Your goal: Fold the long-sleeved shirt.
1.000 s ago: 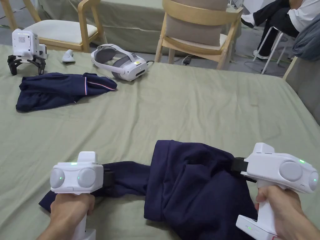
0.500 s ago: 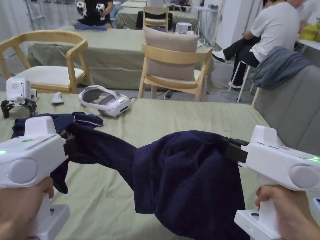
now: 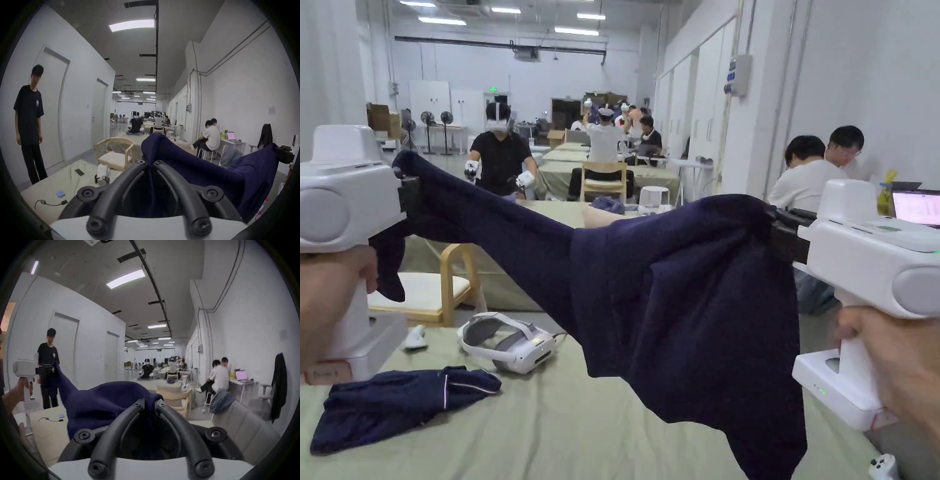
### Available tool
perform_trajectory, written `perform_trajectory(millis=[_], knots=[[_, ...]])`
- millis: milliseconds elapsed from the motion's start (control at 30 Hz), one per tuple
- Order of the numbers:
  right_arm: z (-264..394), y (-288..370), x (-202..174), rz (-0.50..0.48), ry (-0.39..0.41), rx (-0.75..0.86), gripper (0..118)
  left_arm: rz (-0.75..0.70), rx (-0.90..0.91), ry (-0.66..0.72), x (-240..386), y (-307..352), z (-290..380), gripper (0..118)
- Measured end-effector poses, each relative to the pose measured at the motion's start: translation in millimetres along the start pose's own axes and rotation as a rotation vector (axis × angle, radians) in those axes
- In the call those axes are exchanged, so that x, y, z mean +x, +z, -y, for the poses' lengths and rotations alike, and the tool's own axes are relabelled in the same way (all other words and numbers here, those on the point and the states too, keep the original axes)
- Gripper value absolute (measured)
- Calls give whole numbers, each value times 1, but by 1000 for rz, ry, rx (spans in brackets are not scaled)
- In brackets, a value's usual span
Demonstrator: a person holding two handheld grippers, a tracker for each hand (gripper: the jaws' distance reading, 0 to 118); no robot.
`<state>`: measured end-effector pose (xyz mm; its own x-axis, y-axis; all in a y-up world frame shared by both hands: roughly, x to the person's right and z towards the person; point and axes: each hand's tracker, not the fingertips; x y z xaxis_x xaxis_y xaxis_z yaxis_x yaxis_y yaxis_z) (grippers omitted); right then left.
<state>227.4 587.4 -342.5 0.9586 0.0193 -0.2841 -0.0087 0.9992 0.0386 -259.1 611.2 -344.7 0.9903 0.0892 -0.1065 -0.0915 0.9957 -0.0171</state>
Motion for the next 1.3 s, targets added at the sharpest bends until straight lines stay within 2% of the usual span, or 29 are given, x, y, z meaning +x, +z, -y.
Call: perform_trajectory(millis=[67,167,233,300,467,600,800,933,1033,1100,1200,1300], knots=[[-20,-10,0,24,-18,1,8,-11,18,-17,4,-9,-16,6],[-44,-30,-4,98,42,7,8,-46,51,-78,12,-19,-35,6],[-54,-44,-2,88,8,8,8,-38,58,-22,13,-29,-47,6],[-59,-57,-3,120,-2,2,8,-43,54,-24,14,-40,-52,6],[-50,-93,-6,122,42,4,8,-72,52,-62,15,-69,-47,6],[-18,-132,-5,118,73,-21,8,-94,17,-74,11,-100,-18,6],[74,-183,3,119,71,-157,8,-99,-144,-124,4,-140,75,6],[153,-190,2,112,90,-294,7,-90,-285,-136,1,-150,155,6],[212,-179,0,82,69,-408,7,-85,-395,-196,2,-142,219,6],[245,-163,-7,75,96,-463,7,-59,-483,-253,1,-135,259,6],[286,-127,-18,31,136,-521,7,-39,-570,-256,-4,-106,311,6],[319,-82,-27,10,147,-550,7,-21,-634,-196,-14,-66,351,6]])
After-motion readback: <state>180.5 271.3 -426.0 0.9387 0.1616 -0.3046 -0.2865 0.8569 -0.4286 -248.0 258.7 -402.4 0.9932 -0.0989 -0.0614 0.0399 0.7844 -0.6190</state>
